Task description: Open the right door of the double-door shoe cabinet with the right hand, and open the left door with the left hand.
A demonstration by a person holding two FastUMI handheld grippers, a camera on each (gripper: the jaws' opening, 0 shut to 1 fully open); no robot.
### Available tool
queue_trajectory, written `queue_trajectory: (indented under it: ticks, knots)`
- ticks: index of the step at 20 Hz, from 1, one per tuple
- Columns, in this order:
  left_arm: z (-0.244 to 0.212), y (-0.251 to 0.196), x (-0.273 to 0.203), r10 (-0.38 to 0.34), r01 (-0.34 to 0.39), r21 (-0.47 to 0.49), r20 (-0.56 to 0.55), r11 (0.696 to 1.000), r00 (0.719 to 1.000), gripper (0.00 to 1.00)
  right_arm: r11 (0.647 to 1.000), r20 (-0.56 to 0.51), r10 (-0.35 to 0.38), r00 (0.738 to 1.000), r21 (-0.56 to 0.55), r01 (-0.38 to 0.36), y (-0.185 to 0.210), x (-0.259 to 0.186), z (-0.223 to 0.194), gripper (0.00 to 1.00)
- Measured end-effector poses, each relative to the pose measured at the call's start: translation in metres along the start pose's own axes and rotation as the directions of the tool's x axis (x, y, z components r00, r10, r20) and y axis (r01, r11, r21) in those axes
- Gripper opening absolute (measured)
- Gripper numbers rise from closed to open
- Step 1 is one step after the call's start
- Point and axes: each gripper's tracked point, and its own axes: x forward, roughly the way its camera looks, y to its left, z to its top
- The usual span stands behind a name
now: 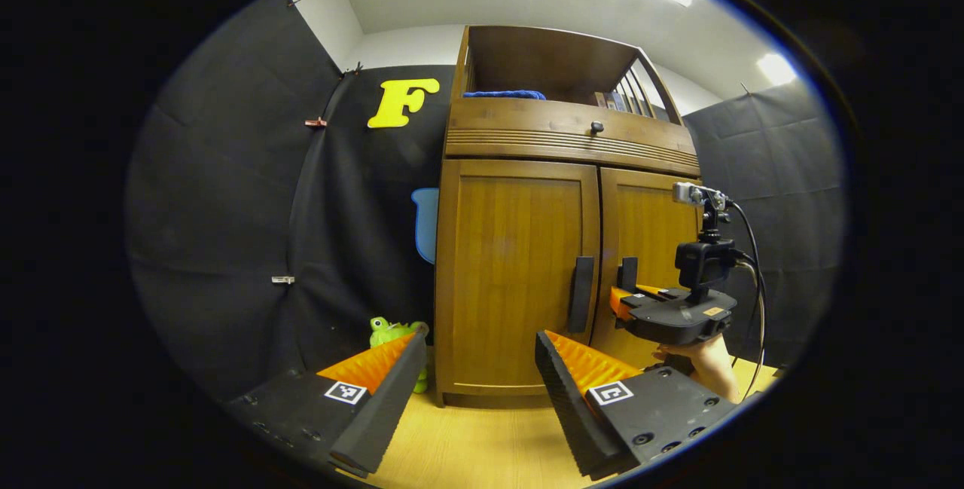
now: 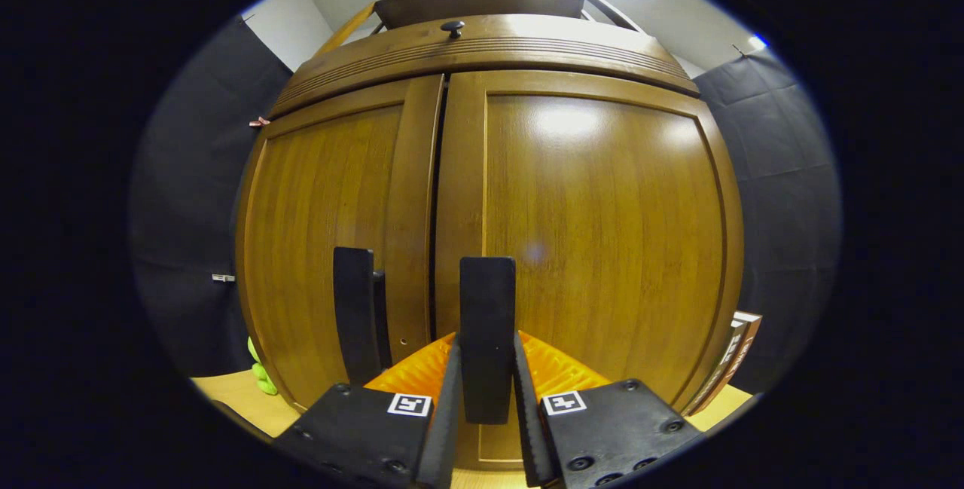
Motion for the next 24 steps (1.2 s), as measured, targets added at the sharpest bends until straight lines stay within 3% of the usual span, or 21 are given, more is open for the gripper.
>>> queue_trajectory:
  ticks: [4,6,7,9,10,14,16,24]
  knots:
    - [0.002,0.004,0.000,0.009,-0.009,-0.006,0.007,1.000,1.000,0.92,0.999,0.011,0.018,1.000,-0.031,-0.017,0.002,-0.003,0.002,0.24]
    - [0.002,0.005,-0.001,0.008,-0.008,-0.012,0.012,1.000,1.000,0.91,0.999,0.003,0.028,1.000,-0.020,-0.028,0.002,-0.007,0.001,0.29]
    - [0.002,0.006,-0.004,0.008,-0.007,-0.014,0.014,1.000,1.000,0.91,0.999,-0.001,0.031,1.000,-0.019,-0.031,0.001,-0.009,0.000,0.20]
    - [0.003,0.006,-0.008,0.008,-0.008,-0.014,0.017,1.000,1.000,0.91,0.999,-0.002,0.039,0.999,-0.020,-0.039,0.003,-0.016,0.001,0.24]
    - [0.004,0.005,-0.010,0.007,-0.007,-0.014,0.017,1.000,1.000,0.92,0.999,-0.003,0.045,0.999,-0.017,-0.045,0.003,-0.020,0.002,0.20]
    - [0.006,-0.003,-0.012,-0.009,0.009,-0.022,0.020,1.000,1.000,0.91,0.996,-0.012,0.088,0.996,-0.007,-0.088,0.002,-0.041,0.004,0.20]
    - [0.009,-0.013,-0.012,-0.025,0.026,-0.027,0.026,0.999,0.999,0.91,0.994,-0.015,0.107,0.994,-0.003,-0.107,0.001,-0.050,0.005,0.24]
    - [0.013,-0.055,-0.012,-0.091,0.092,-0.020,0.037,0.996,0.995,0.91,0.986,-0.022,0.167,0.986,-0.002,-0.167,-0.007,-0.080,0.012,0.19]
